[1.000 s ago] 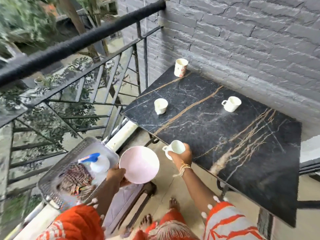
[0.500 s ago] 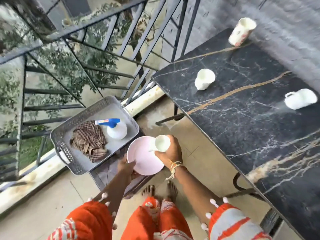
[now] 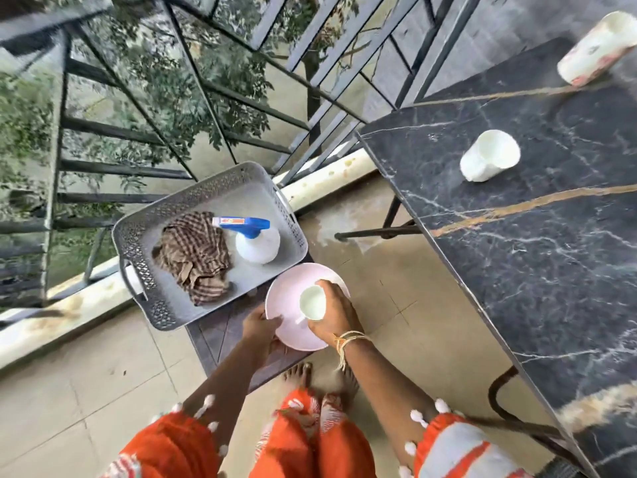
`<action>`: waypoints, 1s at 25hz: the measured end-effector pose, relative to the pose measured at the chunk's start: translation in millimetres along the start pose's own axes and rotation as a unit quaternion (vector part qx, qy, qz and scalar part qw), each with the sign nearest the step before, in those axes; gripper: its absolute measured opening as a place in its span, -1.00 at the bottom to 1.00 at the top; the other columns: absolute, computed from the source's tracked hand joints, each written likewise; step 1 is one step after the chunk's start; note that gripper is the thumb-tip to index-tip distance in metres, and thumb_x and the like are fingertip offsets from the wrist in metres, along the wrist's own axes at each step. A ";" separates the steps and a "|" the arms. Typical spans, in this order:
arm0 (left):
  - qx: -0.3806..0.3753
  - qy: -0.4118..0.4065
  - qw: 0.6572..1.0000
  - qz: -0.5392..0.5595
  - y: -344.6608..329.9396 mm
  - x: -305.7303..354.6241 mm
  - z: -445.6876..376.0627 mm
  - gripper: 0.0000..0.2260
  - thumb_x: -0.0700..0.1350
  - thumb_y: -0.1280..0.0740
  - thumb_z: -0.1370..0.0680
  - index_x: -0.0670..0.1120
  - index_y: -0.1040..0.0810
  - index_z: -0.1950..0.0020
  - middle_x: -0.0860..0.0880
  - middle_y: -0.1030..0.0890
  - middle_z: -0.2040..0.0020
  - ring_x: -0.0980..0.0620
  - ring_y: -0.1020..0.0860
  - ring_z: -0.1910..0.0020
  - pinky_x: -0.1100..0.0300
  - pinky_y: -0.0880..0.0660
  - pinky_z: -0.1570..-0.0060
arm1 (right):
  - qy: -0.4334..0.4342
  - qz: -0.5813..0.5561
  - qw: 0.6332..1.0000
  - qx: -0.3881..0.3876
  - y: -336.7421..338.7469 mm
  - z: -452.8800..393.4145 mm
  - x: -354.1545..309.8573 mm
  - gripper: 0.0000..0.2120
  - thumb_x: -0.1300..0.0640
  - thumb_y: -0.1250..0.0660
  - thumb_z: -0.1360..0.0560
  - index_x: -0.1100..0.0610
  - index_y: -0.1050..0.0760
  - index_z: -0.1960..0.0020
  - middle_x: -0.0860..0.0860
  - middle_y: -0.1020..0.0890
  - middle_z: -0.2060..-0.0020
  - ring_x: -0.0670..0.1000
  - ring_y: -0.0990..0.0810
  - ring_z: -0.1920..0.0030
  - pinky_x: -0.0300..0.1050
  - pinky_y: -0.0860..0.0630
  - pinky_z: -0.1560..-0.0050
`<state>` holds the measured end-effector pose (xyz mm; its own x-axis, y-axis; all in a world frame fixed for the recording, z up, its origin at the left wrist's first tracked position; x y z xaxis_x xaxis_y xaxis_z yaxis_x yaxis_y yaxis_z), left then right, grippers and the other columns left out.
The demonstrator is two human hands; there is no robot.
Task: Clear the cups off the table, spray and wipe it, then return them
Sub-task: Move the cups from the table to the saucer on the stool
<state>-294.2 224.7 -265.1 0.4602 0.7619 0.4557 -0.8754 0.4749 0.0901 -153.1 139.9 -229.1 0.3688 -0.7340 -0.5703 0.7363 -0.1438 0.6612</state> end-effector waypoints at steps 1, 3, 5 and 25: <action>-0.008 -0.002 1.000 -0.017 1.2 -1.2 -3.9 -0.78 -0.33 -0.29 -0.55 -0.16 -0.50 -0.18 -0.18 -0.58 0.15 -0.16 -0.57 0.28 -0.01 -0.59 0.37 | 0.004 0.007 1.000 -0.008 -3.2 -3.5 -0.2 -0.31 0.08 -0.47 -0.25 -0.02 -0.31 -0.33 0.01 -0.47 -0.26 0.11 -0.45 -0.29 0.07 -0.47 -0.22; -0.030 0.001 0.998 -0.056 2.4 -1.6 -8.2 -0.77 -0.29 -0.30 -0.55 -0.14 -0.49 -0.20 -0.23 -0.60 0.06 -0.20 -0.58 0.21 -0.17 -0.58 0.16 | 0.008 0.013 1.000 -0.025 -9.6 -8.1 0.5 -0.29 0.07 -0.48 -0.28 0.02 -0.30 -0.37 0.02 -0.46 -0.29 0.10 -0.43 -0.31 0.04 -0.45 -0.25; -0.052 0.010 0.994 -0.091 3.4 1.4 -9.3 -0.74 -0.28 -0.29 -0.55 -0.13 -0.47 -0.23 -0.26 -0.59 -0.02 -0.21 -0.58 0.14 -0.17 -0.56 0.07 | 0.013 0.027 0.999 -0.041 -11.4 -10.1 -1.3 -0.27 0.10 -0.47 -0.31 0.05 -0.26 -0.41 0.07 -0.44 -0.31 0.12 -0.42 -0.32 0.02 -0.42 -0.27; -0.143 -0.149 0.889 -0.410 -151.8 129.5 166.6 -0.89 -0.18 -0.19 -0.59 -0.12 -0.46 0.11 -0.02 -0.58 0.28 0.03 -0.51 0.40 0.26 -0.37 0.36 | -0.026 0.087 0.986 0.142 200.9 92.0 15.3 -0.59 0.23 -0.28 -0.42 0.11 -0.38 -0.26 0.11 -0.51 -0.15 0.15 -0.51 -0.17 -0.03 -0.45 -0.10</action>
<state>-126.3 177.9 -72.3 0.8294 -0.0205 0.5583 -0.1721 0.9413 0.2903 -51.7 38.8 -60.1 0.4404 -0.7961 -0.4151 0.4734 -0.1869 0.8608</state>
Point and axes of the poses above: each hand's wrist, its own z-axis away from the middle knuckle, its own y-axis out of the back of the hand, x = y × z, the point moved 4 cm from there along -z, towards the middle knuckle
